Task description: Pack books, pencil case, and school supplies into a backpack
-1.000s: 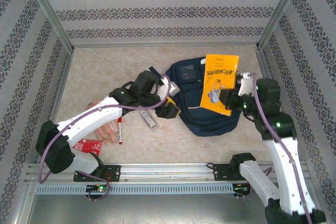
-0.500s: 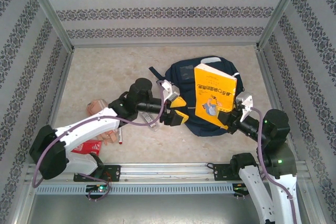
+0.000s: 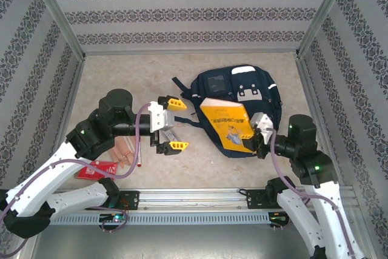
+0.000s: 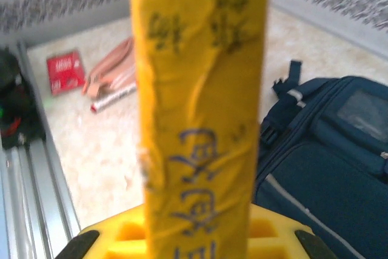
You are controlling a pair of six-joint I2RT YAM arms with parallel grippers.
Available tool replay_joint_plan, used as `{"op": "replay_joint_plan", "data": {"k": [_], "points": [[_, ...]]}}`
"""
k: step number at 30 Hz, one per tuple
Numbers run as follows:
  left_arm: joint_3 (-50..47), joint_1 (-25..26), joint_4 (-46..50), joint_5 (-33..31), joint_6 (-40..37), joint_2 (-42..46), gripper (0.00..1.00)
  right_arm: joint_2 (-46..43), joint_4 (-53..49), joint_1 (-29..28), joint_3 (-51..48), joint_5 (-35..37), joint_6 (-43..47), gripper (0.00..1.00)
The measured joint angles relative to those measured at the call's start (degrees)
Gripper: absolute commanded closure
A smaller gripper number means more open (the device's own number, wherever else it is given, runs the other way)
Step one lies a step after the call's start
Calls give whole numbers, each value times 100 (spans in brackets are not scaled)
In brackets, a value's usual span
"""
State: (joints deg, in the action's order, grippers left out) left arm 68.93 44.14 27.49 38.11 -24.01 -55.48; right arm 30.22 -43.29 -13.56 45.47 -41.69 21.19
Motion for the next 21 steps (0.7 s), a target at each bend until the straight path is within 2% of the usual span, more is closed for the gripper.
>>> {"op": "replay_joint_plan", "data": {"k": [9,13,17,19,21], "points": [[186,0,984,-105,-802,-1005,0,1008,-289,-2435,11,1412,1226,100],[192,0,1270,144,-1016,-1360,0,1373,-195,-2844,15,1818,1471,100],[188,0,1502,496,-1056,-1541,4,1628,-55,-2909,153,2011,1523,100],[170,0,1534,590,-1051,-1513,11,1744,0,-2909,258,2074,1521,100],[118,0,1541,643,-1069,-1453,31,1845,42,-2909,352,2105,1517,100]]}}
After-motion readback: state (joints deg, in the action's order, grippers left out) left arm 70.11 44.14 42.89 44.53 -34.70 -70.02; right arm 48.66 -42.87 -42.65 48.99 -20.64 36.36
